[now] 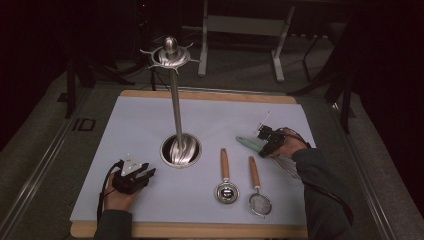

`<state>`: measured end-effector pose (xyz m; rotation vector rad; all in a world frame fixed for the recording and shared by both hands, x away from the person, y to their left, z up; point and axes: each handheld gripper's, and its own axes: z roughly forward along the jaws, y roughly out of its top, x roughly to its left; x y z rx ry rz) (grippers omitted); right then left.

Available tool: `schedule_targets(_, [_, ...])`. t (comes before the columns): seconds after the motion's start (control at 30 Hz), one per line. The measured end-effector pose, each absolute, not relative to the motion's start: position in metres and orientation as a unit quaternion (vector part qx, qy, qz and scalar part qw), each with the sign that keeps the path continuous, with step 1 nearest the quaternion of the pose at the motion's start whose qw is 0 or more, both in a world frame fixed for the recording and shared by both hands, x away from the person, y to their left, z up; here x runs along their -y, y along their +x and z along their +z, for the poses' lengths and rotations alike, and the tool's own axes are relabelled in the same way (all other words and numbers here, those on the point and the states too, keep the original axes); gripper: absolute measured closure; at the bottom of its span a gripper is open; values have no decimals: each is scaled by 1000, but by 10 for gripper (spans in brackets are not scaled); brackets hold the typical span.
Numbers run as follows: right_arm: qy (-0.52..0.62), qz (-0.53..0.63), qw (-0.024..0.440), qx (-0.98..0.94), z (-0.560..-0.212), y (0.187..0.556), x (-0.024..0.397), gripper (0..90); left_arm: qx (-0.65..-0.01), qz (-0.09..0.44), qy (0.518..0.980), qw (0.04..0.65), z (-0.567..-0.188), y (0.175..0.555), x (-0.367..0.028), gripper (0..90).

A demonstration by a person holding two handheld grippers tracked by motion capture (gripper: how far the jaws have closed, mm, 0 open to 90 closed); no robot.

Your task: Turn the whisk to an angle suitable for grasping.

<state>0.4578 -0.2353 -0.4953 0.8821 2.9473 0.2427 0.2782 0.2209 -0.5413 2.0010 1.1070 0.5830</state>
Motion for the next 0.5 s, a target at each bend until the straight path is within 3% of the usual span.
schedule_targets(0.5, [293, 160, 44, -942, -479, 446, 245, 694, -435, 230, 782, 381, -541, 278, -221, 627])
